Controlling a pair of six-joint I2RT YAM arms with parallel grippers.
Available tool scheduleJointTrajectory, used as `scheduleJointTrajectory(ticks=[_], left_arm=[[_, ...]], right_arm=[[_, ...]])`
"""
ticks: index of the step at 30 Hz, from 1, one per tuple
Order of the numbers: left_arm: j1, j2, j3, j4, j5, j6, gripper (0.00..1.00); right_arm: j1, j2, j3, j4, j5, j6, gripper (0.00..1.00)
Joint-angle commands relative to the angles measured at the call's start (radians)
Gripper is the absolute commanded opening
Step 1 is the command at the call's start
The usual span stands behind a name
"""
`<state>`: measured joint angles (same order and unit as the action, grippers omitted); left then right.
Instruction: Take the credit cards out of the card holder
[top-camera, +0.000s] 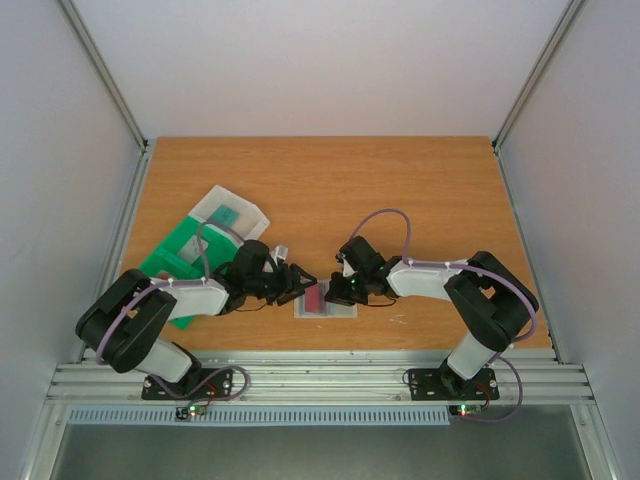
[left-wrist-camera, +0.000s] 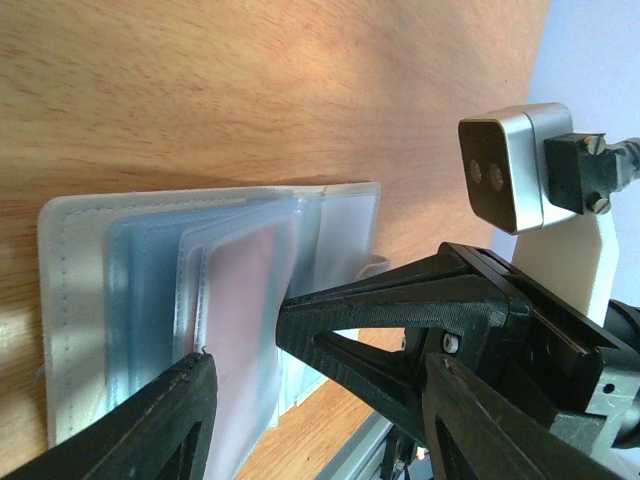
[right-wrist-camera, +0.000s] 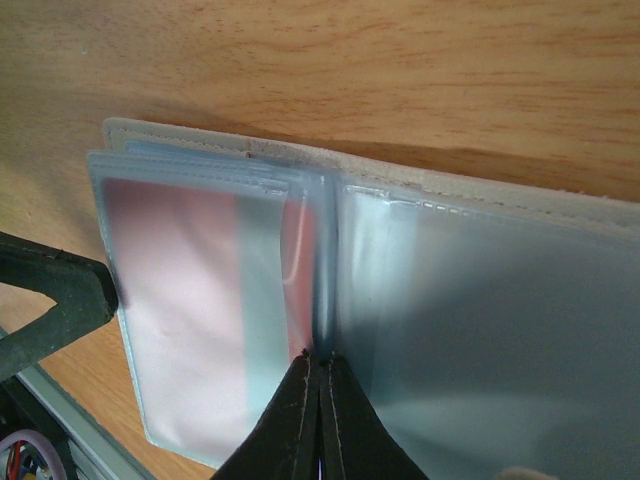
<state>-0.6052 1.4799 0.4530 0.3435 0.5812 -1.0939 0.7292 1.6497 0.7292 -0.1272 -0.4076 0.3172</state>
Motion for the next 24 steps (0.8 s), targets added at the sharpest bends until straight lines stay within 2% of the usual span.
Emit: scheduleJointTrajectory(ticks=[1, 6, 15, 24], left_arm=[[-0.005, 0.025, 0.015, 0.057, 0.006, 0.019, 0.57], [-0.005, 0.008, 0.01, 0.067, 0.014, 0.006, 0.58], [-0.005, -0.083, 0.019, -0.064, -0.028, 0.041, 0.6], [-0.005, -0.046, 0.02, -0.036, -0.021, 0.044, 0.6]], right_arm=[[0.0, 0.001, -0.021, -0.042, 0.03, 0.005, 0.02], [0.0, 0.001, -0.026, -0.042, 0.033, 0.006, 0.01], [-0.001, -0.006, -0.034, -0.034, 0.035, 0.011, 0.01], [-0.002, -0.009, -0.035, -0.031, 0.032, 0.013, 0.01]])
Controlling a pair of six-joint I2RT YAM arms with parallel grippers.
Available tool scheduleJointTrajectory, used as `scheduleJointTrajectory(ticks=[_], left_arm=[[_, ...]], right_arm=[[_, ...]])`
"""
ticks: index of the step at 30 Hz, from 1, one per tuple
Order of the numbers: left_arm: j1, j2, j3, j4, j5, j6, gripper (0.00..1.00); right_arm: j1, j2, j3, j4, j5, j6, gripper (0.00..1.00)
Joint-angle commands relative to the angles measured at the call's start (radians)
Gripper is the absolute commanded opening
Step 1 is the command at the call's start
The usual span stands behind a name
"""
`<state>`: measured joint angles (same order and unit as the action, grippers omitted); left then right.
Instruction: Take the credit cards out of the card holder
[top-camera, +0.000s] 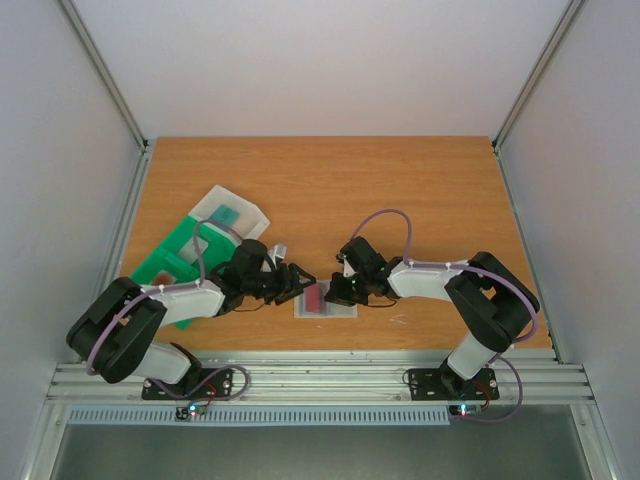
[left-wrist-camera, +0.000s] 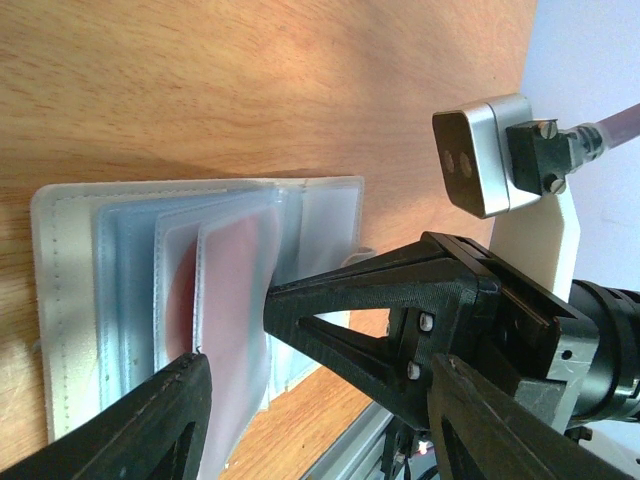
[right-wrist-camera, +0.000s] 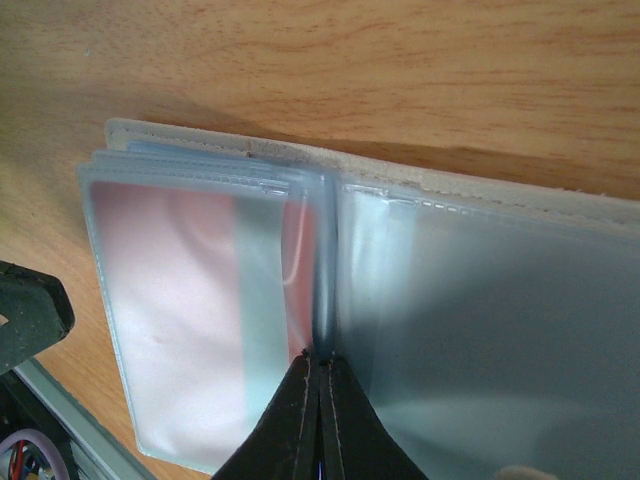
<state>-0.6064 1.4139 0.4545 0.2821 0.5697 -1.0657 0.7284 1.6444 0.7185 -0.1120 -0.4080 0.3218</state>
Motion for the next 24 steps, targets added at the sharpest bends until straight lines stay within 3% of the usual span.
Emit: scheduleJointTrajectory(ticks=[1, 24], left_arm=[[-0.004, 0.023, 0.019, 0.028, -0.009, 0.016, 0.6], [-0.004, 0.075, 0.022, 0.133, 0.051, -0.033, 0.6]], right_arm=[[-0.001, -0.004, -0.025, -0.045, 0.031, 0.007, 0.01], [0.0, 0.012, -0.024, -0.026, 0.02, 0.008, 0.01]])
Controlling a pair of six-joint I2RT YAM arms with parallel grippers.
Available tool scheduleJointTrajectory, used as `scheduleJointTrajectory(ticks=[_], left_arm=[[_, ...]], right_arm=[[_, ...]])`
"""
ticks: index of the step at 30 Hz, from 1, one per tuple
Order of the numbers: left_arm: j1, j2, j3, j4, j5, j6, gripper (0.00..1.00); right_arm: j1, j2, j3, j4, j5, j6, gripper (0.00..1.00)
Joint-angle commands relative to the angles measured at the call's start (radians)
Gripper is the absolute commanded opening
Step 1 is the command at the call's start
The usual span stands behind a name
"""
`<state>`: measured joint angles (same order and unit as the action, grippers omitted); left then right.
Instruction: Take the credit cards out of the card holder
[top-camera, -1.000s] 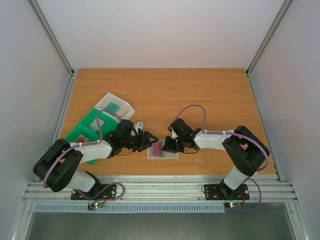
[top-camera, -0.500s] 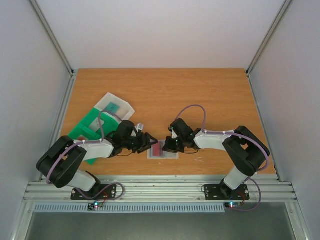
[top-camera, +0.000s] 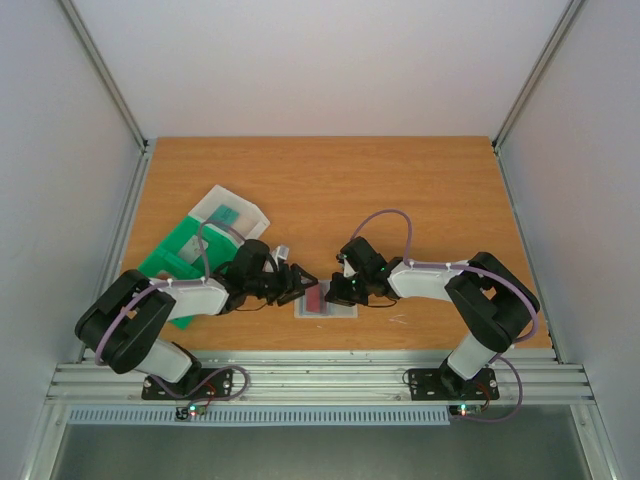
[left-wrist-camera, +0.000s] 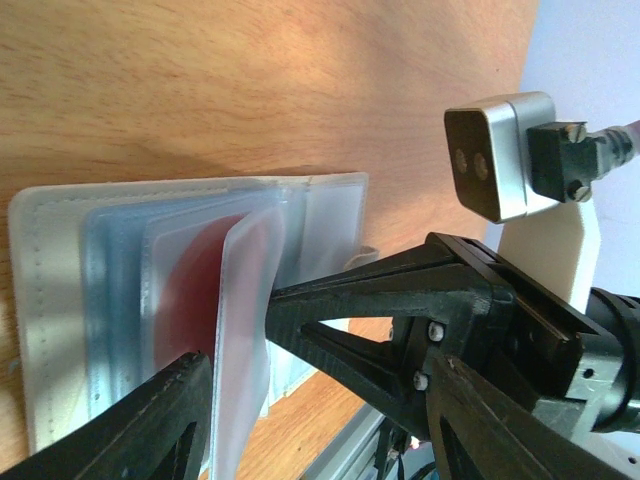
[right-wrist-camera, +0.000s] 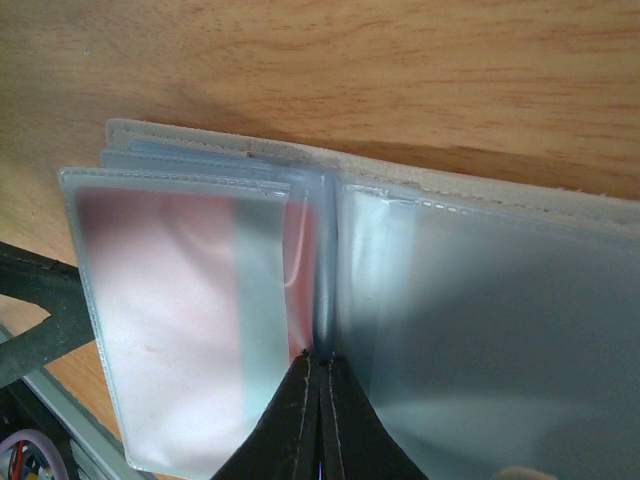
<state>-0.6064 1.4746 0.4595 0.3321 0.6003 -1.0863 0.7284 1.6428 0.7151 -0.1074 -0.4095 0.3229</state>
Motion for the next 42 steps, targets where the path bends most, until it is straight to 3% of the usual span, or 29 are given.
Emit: scheduleJointTrajectory(ticks=[1, 13, 18, 29, 42], left_arm=[[-0.004, 0.016, 0.015, 0.094, 0.024, -0.017, 0.59], [-0.035, 0.041, 0.031, 0.174, 0.052, -0.069, 0.59], [-0.062, 0.051, 0.054, 0.177, 0.045, -0.086, 0.59], [-0.074, 0.074, 0.076, 0.171, 0.038, -0.089, 0.59], [-0.127, 0.127, 0.148, 0.157, 0.04, -0.085, 0.59]], right_arm=[[-0.001, 0.012, -0.02, -0.029, 0.019, 0.006, 0.01], [-0.002, -0.024, -0.038, 0.021, 0.005, 0.019, 0.03], [-0.006, -0.069, -0.069, 0.085, -0.012, 0.028, 0.09], [-0.034, -0.168, -0.108, 0.057, 0.033, 0.028, 0.17], [-0.084, -0.416, -0.112, -0.215, 0.238, -0.017, 0.18]])
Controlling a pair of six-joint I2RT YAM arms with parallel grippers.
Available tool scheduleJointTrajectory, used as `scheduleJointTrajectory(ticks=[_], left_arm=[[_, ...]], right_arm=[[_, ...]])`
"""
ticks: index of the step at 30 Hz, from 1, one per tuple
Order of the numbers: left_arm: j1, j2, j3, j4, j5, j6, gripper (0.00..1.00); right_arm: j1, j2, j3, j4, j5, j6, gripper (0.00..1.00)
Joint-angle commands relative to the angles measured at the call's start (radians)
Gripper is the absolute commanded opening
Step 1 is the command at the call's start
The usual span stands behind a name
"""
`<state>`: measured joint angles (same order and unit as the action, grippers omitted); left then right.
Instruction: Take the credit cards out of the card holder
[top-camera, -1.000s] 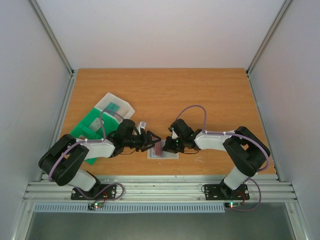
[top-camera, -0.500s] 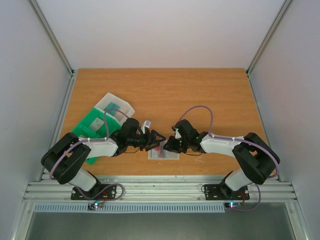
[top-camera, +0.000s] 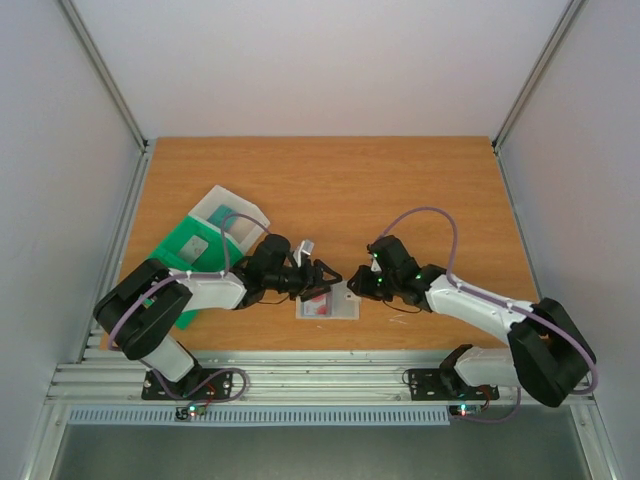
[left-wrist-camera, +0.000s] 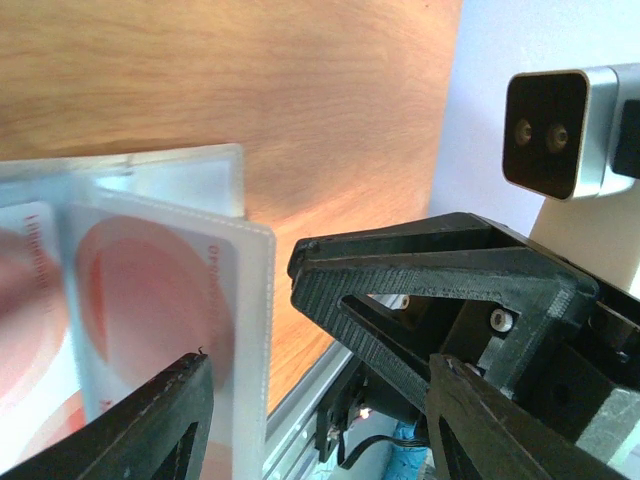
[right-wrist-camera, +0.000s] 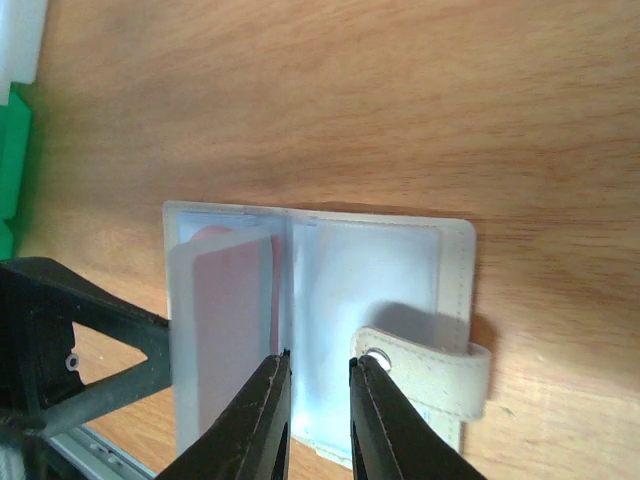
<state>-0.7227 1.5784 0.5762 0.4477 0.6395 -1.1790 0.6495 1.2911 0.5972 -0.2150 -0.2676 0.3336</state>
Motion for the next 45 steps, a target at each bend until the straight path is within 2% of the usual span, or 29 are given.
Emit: scheduleJointTrajectory(ticks=[1, 10, 21, 28, 45], left_arm=[[-0.011, 0.024, 0.032, 0.042, 0.0, 0.01, 0.59], [-0.011, 0.017, 0.022, -0.014, -0.034, 0.051, 0.56], [-0.011, 0.032, 0.015, -0.165, -0.145, 0.131, 0.52], [-0.011, 0.085, 0.011, -0.135, -0.136, 0.138, 0.49], [-0.011, 0.125, 0.0, -0.082, -0.127, 0.112, 0.39]], right_arm=[[-0.006, -0.079, 0.01, -0.12, 0.107, -0.029, 0.18], [-0.006, -0.12, 0.026, -0.144, 0.094, -0.03, 0.19], [-0.005, -0.04, 0.032, -0.067, -0.057, -0.032, 0.17], [-0.005, 0.036, 0.04, -0.035, -0.104, -0.027, 0.15], [-0.005, 0.145, 0.037, -0.059, -0.082, -0.04, 0.11]])
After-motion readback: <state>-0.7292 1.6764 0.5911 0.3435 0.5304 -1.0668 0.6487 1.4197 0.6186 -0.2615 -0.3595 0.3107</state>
